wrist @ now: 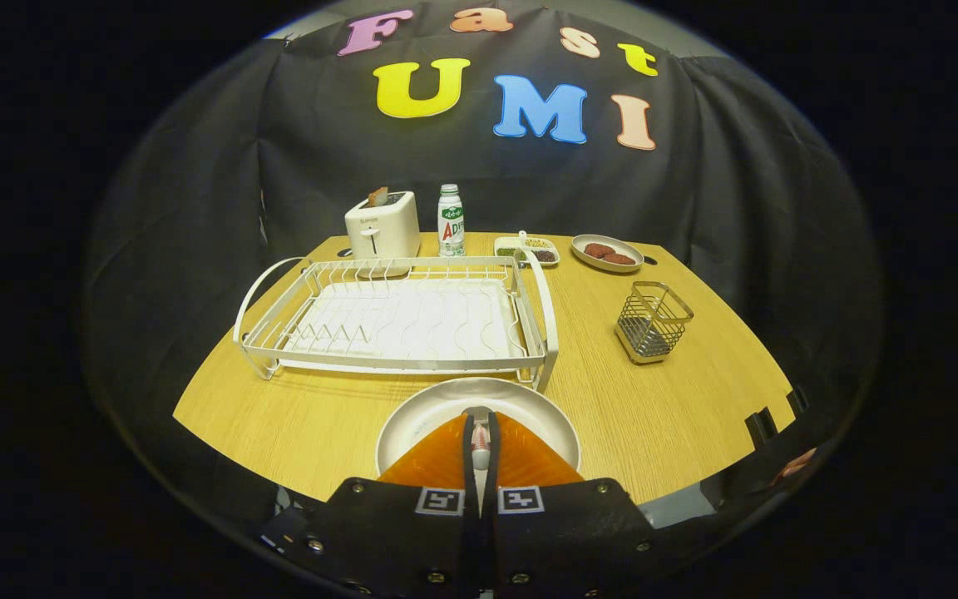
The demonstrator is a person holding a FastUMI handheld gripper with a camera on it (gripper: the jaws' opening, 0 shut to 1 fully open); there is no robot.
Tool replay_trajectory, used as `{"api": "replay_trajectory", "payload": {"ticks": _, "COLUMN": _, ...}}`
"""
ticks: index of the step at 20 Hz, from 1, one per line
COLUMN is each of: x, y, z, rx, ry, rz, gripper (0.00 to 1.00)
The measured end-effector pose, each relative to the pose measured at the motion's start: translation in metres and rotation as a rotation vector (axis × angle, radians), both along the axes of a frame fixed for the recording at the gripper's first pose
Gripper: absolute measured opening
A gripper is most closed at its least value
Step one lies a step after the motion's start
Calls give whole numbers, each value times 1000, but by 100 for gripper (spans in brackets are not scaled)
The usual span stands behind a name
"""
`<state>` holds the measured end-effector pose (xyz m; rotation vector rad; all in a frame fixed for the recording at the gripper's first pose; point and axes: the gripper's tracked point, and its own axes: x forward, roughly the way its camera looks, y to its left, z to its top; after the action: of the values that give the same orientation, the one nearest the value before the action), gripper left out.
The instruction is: Take the plate from the dish rack, then take the spoon from the basket and place it into the plate.
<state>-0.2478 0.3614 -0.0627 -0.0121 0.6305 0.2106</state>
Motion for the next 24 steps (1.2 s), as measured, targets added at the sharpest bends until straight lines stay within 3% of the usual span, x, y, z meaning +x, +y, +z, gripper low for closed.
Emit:
{"api": "replay_trajectory", "payload": {"ticks": 7, "x": -2, "y": 5, "z": -25, "rx": -31, "ry": 31, "rz": 34, "gripper": 3}}
{"api": "replay_trajectory", "payload": {"ticks": 11, "x": -8, "y": 3, "z": -39, "rx": -40, "ry": 66, "rz": 38, "gripper": 10}}
{"api": "replay_trajectory", "payload": {"ticks": 21, "x": -1, "y": 0, "z": -20, "rx": -37, "ry": -4, "rz": 55, "gripper": 13}}
{"api": "replay_trajectory", "payload": {"ticks": 24, "x": 3, "y": 0, "z": -17, "rx": -34, "ry": -13, "rz": 56, "gripper": 22}}
